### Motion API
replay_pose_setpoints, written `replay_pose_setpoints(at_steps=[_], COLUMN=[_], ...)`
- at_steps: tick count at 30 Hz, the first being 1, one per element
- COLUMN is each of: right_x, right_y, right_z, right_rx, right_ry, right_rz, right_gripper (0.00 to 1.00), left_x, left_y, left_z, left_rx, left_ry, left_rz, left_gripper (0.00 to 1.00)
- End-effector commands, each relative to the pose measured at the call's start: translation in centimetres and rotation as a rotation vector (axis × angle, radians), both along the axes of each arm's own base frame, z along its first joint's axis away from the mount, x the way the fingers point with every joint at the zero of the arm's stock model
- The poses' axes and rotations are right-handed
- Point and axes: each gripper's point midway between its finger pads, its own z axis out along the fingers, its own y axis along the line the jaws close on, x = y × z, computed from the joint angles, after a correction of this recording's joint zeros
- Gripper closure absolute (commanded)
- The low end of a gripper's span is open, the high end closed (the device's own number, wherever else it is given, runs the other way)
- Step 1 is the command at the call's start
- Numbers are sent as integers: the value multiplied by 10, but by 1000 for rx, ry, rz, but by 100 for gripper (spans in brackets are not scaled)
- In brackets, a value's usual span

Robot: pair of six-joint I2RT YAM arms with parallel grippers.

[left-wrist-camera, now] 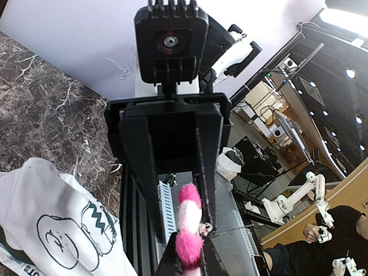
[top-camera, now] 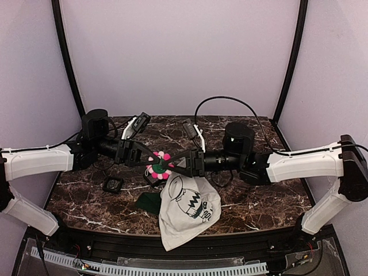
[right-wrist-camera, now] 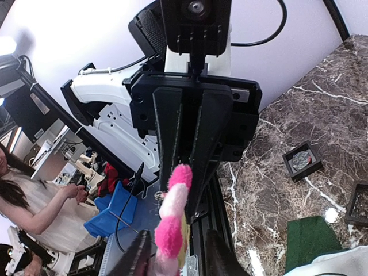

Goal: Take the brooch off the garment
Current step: Pass from the right arm to the left

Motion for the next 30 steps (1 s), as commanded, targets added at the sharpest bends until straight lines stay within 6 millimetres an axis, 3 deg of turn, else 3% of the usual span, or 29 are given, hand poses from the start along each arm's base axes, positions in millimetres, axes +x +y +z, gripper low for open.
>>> replay_pose_setpoints(at_steps=[1, 5, 13, 30], right_x=[0, -2, -11, -14], right_y=[-15, -22, -5, 16], right_z=[17, 11, 5, 8], right_rx=[47, 23, -28, 13], right_ry=[-55, -82, -116, -86], right_rz=[-31, -55, -23, 44], right_gripper=[54, 38, 27, 59], left_x=[-5, -2, -1, -8], left_y=[2, 3, 2, 3], left_z=[6, 4, 0, 3], left_rx=[-20, -10, 4, 1], left_ry=[-10, -5, -1, -19], left_rz=[-21, -13, -17, -35], left_gripper=[99, 99, 99, 99])
